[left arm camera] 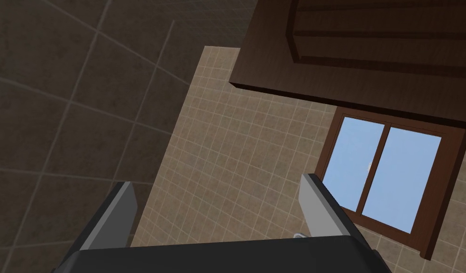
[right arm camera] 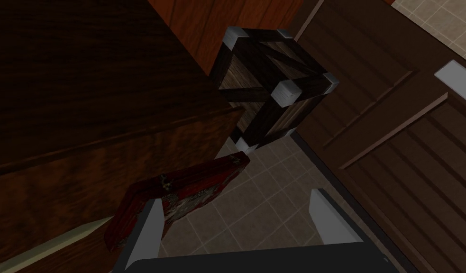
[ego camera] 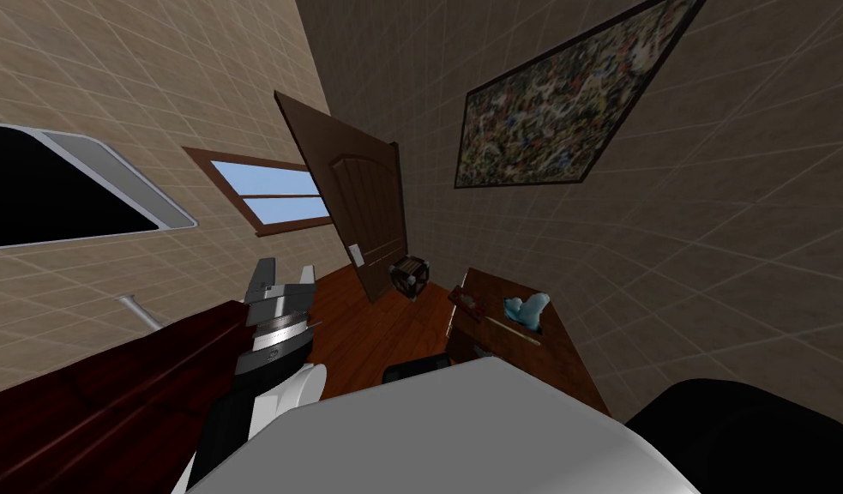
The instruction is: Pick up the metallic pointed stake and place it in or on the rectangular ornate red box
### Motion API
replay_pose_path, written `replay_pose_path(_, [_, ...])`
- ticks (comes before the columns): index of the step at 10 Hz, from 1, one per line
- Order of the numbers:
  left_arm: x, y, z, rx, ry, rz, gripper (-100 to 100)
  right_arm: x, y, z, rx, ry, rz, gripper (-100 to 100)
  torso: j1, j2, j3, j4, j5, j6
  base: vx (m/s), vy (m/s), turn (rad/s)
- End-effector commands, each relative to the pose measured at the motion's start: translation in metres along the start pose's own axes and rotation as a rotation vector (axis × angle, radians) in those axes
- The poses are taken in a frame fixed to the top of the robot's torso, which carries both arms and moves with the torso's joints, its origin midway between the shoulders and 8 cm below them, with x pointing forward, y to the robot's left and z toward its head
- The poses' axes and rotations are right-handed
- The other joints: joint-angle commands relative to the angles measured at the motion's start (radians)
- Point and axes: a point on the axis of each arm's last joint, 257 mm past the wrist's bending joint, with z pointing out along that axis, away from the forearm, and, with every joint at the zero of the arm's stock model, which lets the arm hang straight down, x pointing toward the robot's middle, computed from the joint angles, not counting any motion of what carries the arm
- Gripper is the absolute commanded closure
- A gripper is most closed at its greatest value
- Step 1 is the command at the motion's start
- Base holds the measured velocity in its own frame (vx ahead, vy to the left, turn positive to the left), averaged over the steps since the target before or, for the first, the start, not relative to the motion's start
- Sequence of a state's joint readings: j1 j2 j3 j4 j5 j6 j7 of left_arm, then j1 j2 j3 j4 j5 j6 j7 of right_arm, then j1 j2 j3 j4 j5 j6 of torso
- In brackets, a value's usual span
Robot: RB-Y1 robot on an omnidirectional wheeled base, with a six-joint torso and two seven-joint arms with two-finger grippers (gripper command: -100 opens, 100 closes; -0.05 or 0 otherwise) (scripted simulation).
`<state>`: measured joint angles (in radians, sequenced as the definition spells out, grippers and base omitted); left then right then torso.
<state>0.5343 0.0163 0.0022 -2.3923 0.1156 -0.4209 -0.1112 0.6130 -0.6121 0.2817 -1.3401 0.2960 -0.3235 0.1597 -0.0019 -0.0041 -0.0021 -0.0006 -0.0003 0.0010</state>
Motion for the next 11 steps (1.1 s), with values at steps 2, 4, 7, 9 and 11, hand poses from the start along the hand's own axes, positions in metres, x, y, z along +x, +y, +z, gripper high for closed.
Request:
replay_pose_path(2, [0.0, 0.0, 0.0, 0.0, 0.0, 0.0, 0, 0.015, -0.027, -0.007, 0.052, 0.051, -0.057, -100, 0.0, 0.0, 0.0, 0.0, 0.0, 0.0, 0.023, 0.012, 0.113])
replay_pose_path(4, [0.0, 0.0, 0.0, 0.0, 0.0, 0.0, 0, 0.028, -0.05, -0.016, 0.097, 0.098, -0.109, -100, 0.001, 0.0, 0.0, 0.0, 0.0, 0.0, 0.023, 0.017, 0.139])
replay_pose_path(7, [0.0, 0.0, 0.0, 0.0, 0.0, 0.0, 0, 0.043, -0.075, -0.026, 0.142, 0.151, -0.164, -100, 0.0, 0.001, 0.0, 0.0, 0.0, 0.0, 0.017, 0.011, 0.107])
replay_pose_path(9, [0.0, 0.0, 0.0, 0.0, 0.0, 0.0, 0, 0.058, -0.1, -0.039, 0.186, 0.209, -0.222, -100, 0.0, 0.001, 0.0, 0.0, 0.0, 0.0, 0.017, 0.005, 0.18])
replay_pose_path(11, [0.0, 0.0, 0.0, 0.0, 0.0, 0.0, 0, 0.066, -0.114, -0.046, 0.21, 0.241, -0.251, -100, 0.0, 0.001, 0.0, 0.0, 0.0, 0.0, 0.01, -0.005, 0.105])
